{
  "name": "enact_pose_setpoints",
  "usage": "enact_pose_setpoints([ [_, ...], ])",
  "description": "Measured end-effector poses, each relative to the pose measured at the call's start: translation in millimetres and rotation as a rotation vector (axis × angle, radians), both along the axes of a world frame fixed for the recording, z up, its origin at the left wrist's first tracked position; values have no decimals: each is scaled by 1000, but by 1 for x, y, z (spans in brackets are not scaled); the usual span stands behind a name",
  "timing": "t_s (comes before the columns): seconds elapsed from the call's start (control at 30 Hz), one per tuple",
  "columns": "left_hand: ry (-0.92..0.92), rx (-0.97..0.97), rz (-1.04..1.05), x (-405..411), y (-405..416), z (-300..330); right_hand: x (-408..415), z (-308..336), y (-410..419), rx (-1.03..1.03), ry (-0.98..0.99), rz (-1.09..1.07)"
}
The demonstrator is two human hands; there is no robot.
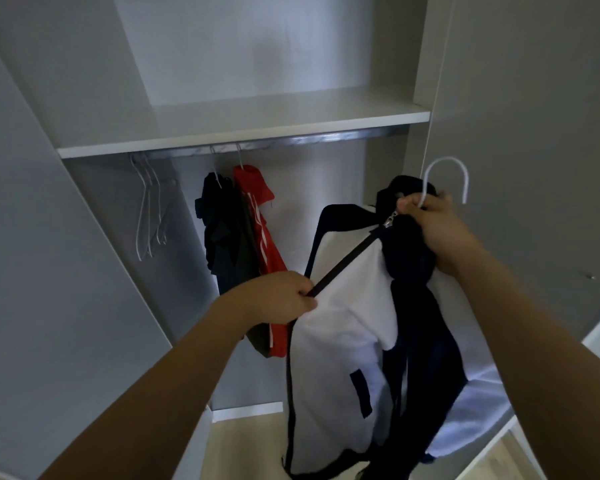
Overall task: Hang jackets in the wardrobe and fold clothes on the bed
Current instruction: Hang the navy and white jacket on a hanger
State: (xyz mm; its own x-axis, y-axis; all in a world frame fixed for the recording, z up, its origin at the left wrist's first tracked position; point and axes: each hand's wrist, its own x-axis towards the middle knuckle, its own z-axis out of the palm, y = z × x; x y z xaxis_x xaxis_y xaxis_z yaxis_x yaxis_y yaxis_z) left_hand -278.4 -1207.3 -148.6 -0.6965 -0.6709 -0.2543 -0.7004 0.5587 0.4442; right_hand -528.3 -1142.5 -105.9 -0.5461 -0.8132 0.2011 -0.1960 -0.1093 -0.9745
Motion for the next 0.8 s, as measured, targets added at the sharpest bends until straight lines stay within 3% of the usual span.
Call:
enact_pose_setpoints([
  [0.1,236,-56,35,-24,8,-4,22,5,-6,38,110,144],
  [0.2,468,-74,26,-41,19,-3,32,6,-8,34,219,149],
  [0.3,474,-76,-23,-30,19,3,26,5,-5,-11,248,100],
  [0.47,295,16,-8,-14,10,21,33,-4,-2,1,213,97],
  [0.57,439,-11,34,-25,16,26,37,6,1,10,97,166],
  [0.67,638,-7,101,-40,26,23,40,13,1,57,215,231],
  [0.8,642,-2,137,-43,30,21,40,10,2,53,306,108],
])
